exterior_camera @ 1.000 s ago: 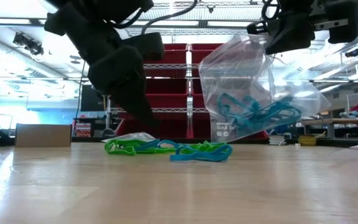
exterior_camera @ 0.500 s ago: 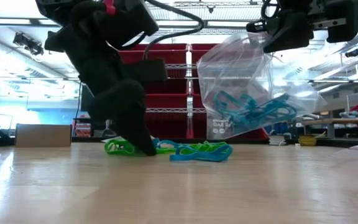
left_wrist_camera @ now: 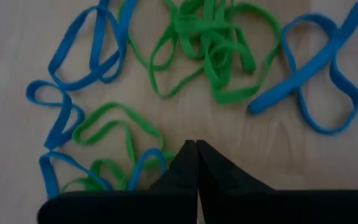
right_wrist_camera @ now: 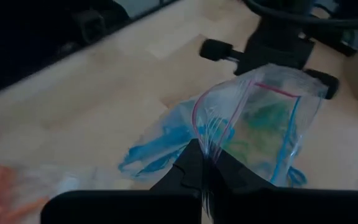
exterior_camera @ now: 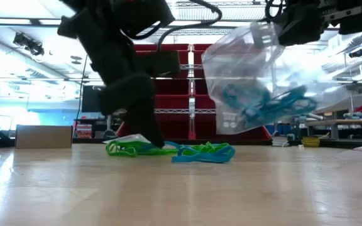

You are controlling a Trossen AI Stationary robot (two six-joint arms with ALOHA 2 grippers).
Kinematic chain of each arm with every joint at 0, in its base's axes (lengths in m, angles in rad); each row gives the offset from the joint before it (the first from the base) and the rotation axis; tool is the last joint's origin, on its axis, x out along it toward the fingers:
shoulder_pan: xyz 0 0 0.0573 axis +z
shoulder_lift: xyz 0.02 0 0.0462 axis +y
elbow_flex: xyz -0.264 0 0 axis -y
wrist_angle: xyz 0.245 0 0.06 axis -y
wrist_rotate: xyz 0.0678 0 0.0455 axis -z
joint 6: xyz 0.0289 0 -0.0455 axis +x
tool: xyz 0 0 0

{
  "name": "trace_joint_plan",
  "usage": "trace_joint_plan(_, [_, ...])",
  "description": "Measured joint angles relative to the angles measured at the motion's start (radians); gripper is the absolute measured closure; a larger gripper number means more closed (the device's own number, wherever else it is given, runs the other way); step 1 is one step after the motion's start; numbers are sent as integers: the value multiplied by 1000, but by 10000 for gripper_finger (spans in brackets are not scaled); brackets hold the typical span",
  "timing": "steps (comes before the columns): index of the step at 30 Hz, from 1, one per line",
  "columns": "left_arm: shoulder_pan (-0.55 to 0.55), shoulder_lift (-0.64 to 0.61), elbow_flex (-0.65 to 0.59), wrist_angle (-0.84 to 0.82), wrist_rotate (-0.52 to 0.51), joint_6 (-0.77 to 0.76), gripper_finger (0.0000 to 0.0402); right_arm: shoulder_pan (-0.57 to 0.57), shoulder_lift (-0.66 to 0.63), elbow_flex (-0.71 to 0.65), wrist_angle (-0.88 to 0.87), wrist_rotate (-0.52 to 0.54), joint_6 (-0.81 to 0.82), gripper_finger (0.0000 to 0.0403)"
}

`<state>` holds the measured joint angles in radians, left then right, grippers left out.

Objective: Sort rubber bands
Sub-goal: Put the blue rubber band into the transparent zip bag

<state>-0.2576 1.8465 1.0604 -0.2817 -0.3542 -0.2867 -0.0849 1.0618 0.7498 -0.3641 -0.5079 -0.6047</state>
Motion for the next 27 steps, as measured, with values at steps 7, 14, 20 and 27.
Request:
trace_joint_plan(7, [-9, 0, 36, -85, 58, -11, 389, -2, 0, 0, -1, -27, 61, 402])
trace_joint_plan(14, [-12, -1, 36, -121, -11, -37, 361, -2, 0, 0, 0, -39, 39, 402])
trace_joint_plan(20, [-12, -2, 36, -140, -77, -61, 356, -2, 0, 0, 1, 19, 3, 402])
trace_joint_plan(27, [-11, -2, 33, -135, -66, -61, 355, 14, 0, 0, 9, 129, -9, 403])
